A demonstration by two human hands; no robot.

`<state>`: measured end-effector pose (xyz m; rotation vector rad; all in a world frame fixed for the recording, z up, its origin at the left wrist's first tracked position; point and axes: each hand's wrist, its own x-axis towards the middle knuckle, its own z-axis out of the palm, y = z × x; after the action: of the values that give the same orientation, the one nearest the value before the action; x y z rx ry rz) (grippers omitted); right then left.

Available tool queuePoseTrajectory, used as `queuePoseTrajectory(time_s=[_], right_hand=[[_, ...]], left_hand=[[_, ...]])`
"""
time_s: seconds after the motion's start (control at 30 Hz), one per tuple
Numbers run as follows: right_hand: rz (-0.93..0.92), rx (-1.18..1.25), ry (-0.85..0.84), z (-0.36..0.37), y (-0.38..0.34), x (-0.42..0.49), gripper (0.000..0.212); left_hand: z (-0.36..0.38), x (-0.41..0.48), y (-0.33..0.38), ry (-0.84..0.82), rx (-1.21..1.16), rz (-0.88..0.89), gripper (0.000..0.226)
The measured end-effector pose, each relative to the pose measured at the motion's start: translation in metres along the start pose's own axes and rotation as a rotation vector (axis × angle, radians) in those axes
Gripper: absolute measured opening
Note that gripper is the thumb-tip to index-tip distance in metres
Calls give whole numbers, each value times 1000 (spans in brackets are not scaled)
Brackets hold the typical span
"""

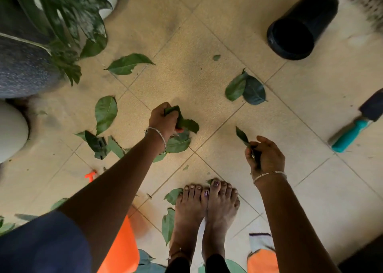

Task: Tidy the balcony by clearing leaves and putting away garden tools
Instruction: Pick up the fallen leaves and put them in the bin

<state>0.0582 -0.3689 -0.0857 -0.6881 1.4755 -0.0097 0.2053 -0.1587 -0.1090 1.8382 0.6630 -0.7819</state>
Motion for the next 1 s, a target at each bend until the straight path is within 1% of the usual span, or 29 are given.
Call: queuePoseTrajectory(time_s=[0.03, 0.07, 0.1, 0.13, 0.17, 0.2, 0.23, 0.27, 0.3, 0.33, 0.37, 0.4, 0.43, 0.47, 0.5, 0.53, 0.57, 0.63, 0.73, 0.77, 0.87, 1.0], right_hand=[[19, 46, -5, 0, -7, -6, 25], [32, 83, -9, 0, -13, -12, 25], [43, 105, -12, 2, -21, -22, 26], [53, 112, -9, 4, -28, -33, 27], [63, 110, -2, 5, -33, -43, 29], [69, 104, 10, 7, -41, -57, 30], [70, 99, 20, 9, -48, -71, 31], [65, 87, 29, 11, -57, -87, 31], [52, 72, 28, 14, -67, -103, 31], [31, 57, 18, 17, -75, -118, 31], [10, 44, 0, 20, -86, -137, 33], [-8, 43, -25, 22, -96, -156, 35], [-24, 56, -54, 26, -107, -178, 35], [-35, 71, -78, 28, -118, -199, 35], [-40, 82, -93, 29, -127, -217, 34], [-46, 90, -109, 31, -138, -239, 34], [-49, 100, -128, 33, -148, -261, 33], [-57, 117, -171, 34, -169, -308, 33], [-113, 128, -257, 35, -200, -379, 35], [-144, 135, -291, 36, -211, -406, 36], [-261, 107, -374, 36, -244, -482, 42], [-436, 115, -508, 28, -281, -579, 52]], left_hand=[[0, -14, 11, 11, -84, -16, 32], [1, -21, 8, -11, -107, -24, 35], [4, -39, 7, -30, -64, 23, 36], [3, -52, -1, -95, 4, -11, 32], [2, -70, -13, -175, -88, -155, 24], [10, -94, -65, -148, -6, -133, 13], [20, -104, -129, -72, 73, -46, 8], [32, -109, -180, -25, 181, 35, 10], [37, -106, -215, 20, 246, 110, 13], [47, -92, -259, 23, 267, 188, 15], [43, -103, -238, 12, 251, 212, 16], [34, -119, -184, 8, 158, 173, 18], [18, -131, -116, -75, -59, 34, 21], [5, -153, -40, -266, -464, -157, 26], [-2, -180, 29, -351, -809, -219, 33], [-8, -214, 88, -186, -801, -98, 37], [-23, -238, 134, -165, -834, -146, 38], [-46, -285, 202, -171, -735, -137, 37], [-64, -343, 234, -117, -703, -62, 28], [-74, -362, 252, -125, -727, -45, 26], [-105, -423, 306, -165, -776, -5, 25], [-151, -513, 360, -260, -922, 73, 18]])
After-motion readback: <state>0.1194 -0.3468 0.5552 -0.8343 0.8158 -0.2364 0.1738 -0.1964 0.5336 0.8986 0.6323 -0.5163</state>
